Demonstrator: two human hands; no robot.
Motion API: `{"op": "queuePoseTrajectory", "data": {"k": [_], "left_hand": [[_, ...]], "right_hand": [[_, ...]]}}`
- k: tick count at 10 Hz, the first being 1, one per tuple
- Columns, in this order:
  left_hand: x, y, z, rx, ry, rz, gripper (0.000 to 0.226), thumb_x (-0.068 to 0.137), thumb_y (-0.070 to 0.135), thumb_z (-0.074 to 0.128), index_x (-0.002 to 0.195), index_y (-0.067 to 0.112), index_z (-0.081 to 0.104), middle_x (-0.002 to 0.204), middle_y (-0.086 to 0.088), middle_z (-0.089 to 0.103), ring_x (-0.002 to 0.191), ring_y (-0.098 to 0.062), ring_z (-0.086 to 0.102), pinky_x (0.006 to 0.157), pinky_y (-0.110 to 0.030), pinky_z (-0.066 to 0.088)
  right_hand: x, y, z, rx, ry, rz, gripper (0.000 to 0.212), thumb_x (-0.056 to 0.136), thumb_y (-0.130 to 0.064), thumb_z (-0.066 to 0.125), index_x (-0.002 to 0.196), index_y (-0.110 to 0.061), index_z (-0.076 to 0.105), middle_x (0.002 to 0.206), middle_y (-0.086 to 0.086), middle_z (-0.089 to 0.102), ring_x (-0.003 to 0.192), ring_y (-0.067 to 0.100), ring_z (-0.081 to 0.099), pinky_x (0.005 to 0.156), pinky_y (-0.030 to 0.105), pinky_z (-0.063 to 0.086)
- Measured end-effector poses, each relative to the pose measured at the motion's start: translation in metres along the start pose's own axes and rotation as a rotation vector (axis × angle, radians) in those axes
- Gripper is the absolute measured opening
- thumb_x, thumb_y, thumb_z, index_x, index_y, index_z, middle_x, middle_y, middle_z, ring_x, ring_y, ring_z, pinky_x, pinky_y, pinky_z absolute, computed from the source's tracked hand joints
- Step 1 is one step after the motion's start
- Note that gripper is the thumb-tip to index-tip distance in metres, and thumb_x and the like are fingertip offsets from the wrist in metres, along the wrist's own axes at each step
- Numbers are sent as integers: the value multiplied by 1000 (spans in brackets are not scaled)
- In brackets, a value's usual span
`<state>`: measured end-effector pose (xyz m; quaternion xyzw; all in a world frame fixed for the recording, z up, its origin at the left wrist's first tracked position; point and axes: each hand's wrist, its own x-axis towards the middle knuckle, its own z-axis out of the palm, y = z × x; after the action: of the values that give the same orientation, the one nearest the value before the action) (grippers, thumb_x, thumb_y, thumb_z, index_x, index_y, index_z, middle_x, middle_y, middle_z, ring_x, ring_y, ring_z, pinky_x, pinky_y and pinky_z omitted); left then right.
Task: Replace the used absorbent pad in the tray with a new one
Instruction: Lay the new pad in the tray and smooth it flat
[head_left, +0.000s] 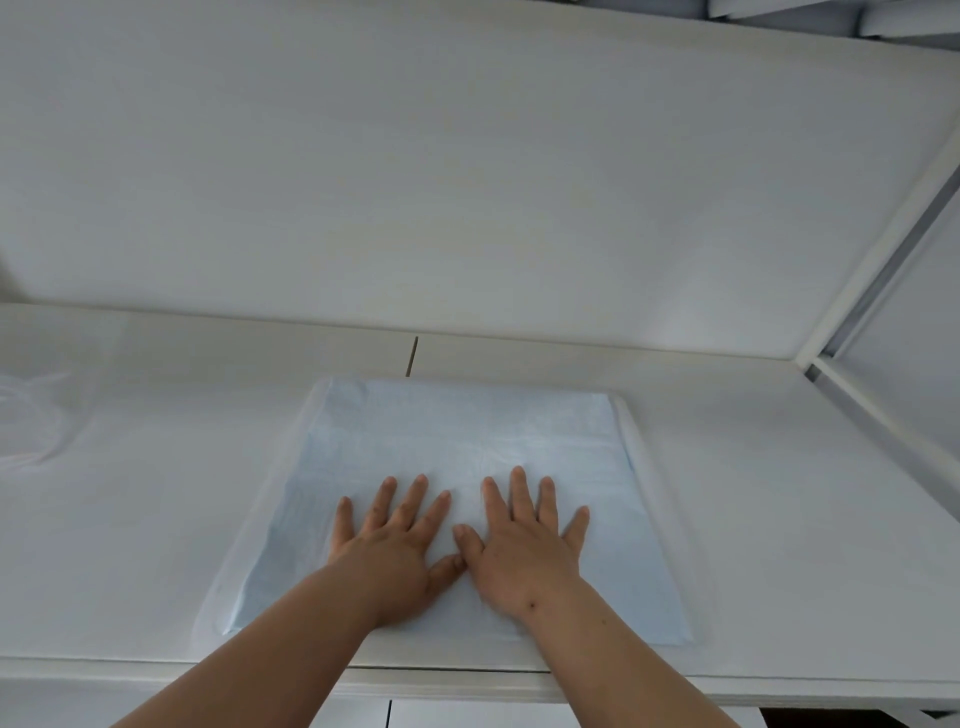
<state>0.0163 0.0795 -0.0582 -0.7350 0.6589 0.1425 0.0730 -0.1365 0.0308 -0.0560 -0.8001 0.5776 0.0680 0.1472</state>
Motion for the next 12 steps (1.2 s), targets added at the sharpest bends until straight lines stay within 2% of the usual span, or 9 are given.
{"op": "queuePoseTrajectory", "data": {"k": [1,2,5,7,9,10,12], "left_hand": [[8,-3,-4,4,-21,-6,79,81,80,9,147,44,-18,156,13,-27,145,-19,-25,114,-58,-12],[15,-6,-8,-3,-27,-8,77,85,76,15,147,44,-17,156,13,-27,145,-19,-25,114,-58,-13],[44,-16,-17,5,-40,-12,77,84,76,15,147,45,-17,156,15,-27,145,-18,-24,114,-57,-12],[49,-18,-18,1,-36,-14,84,76,83,9,147,45,-16,156,15,-26,145,-18,-23,114,-57,-13],[42,-17,-19,-38,50,-7,79,86,74,22,151,39,-8,160,11,-18,147,-18,-18,117,-54,-8],[37,-24,-23,-52,94,-57,80,87,73,26,152,38,-6,160,10,-17,148,-17,-16,117,-53,-7],[28,-42,-20,-32,72,-216,85,80,81,19,150,41,-8,160,10,-17,148,-21,-13,115,-59,-5]], "right_hand": [[7,-1,-3,0,-3,-2,71,92,-67,11,152,-35,-12,158,-3,-28,143,29,-30,110,64,-17],[16,-3,-6,-2,-1,-4,71,93,-67,11,152,-35,-12,158,-3,-28,144,29,-30,110,64,-17],[42,-9,-13,4,5,9,71,93,-67,11,152,-35,-11,159,-2,-26,144,30,-29,110,64,-16],[48,-9,-14,1,16,10,71,93,-67,11,152,-35,-10,159,-2,-25,144,30,-28,110,64,-16],[43,-7,-16,14,53,-3,73,92,-68,15,153,-36,-8,158,-4,-28,144,28,-29,111,61,-18],[37,-2,-16,-19,85,-9,74,91,-70,15,153,-35,-7,157,-4,-30,144,27,-30,112,60,-19],[27,10,-15,-40,26,62,79,85,-78,11,152,-40,-10,157,-5,-31,144,27,-30,110,60,-21]]}}
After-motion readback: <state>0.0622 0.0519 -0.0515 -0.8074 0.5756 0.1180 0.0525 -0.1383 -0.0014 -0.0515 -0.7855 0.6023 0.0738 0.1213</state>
